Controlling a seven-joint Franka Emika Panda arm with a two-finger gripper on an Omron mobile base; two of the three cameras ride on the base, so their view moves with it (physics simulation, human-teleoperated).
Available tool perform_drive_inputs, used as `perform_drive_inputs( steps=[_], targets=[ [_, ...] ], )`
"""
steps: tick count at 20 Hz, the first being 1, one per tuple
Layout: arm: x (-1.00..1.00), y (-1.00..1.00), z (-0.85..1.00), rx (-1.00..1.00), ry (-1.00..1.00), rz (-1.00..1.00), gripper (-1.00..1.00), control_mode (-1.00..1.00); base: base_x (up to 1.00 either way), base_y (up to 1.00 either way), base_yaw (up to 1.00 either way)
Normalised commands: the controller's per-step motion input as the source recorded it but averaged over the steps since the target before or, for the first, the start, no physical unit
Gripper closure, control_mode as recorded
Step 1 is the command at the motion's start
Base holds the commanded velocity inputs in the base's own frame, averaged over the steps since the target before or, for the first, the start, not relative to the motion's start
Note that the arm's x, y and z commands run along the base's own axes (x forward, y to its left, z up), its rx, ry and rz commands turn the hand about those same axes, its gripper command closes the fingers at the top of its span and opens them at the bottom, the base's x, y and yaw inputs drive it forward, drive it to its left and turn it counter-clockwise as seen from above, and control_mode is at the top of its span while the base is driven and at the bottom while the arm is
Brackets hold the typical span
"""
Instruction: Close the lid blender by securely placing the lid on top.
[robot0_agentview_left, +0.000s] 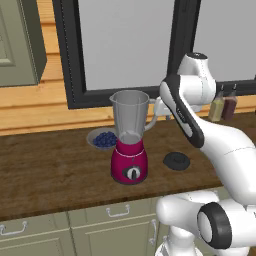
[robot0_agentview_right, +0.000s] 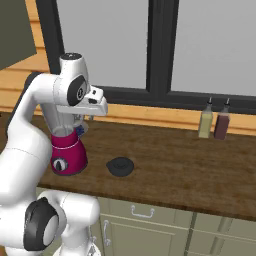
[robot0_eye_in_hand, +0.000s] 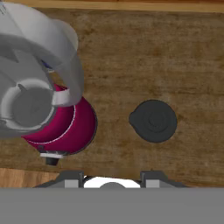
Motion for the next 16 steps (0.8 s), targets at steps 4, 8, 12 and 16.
perform_drive_inputs(
  steps=[4,8,12,16],
  targets=[
    [-0.21,0.0,-0.02,0.0,-0.02,0.0,-1.0,-1.0,0.0,0.0,0.0],
    [-0.44,-0.08,-0.16,0.0,-0.07,0.0,-1.0,-1.0,0.0,0.0,0.0],
    [-0.51,-0.2,-0.25,0.0,-0.03,0.0,-1.0,-1.0,0.0,0.0,0.0],
    [-0.47,-0.27,-0.23,-0.05,0.0,0.0,-1.0,-1.0,0.0,0.0,0.0]
  ],
)
